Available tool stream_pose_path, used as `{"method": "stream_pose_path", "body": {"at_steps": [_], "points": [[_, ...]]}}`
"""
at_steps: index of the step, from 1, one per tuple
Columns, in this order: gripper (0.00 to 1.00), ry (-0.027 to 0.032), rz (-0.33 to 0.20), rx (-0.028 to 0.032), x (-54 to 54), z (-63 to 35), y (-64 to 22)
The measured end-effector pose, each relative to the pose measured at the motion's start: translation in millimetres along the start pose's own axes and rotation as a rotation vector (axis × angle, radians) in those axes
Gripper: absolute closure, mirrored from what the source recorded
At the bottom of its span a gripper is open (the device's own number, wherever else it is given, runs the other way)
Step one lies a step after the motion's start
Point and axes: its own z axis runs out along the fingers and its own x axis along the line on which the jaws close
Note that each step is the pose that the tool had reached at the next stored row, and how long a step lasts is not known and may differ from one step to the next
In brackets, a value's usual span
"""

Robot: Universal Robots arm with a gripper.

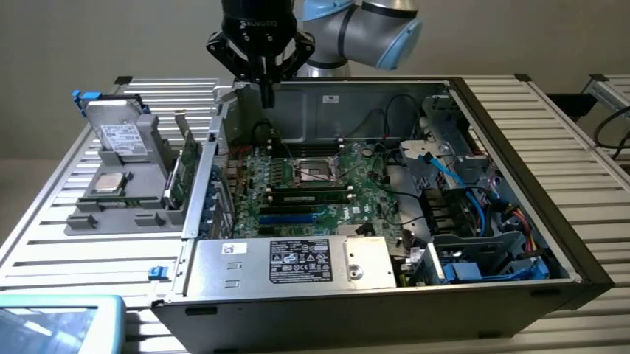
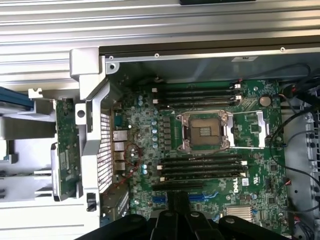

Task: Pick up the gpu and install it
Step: 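Reach for the gpu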

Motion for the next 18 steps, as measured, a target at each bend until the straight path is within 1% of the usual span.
{"method": "stream_pose_path", "body": {"at_steps": [6, 11, 13, 18], "points": [[0.88, 0.0000, 0.000, -0.0001, 13.0, -0.2, -0.9], [0.88, 0.0000, 0.000, -0.0005, 34.6, -0.5, -2.4], [0.88, 0.0000, 0.000, -0.0008, 41.6, -0.5, -2.9], [0.88, 0.0000, 0.000, -0.0012, 64.1, 0.0, -4.6]]}}
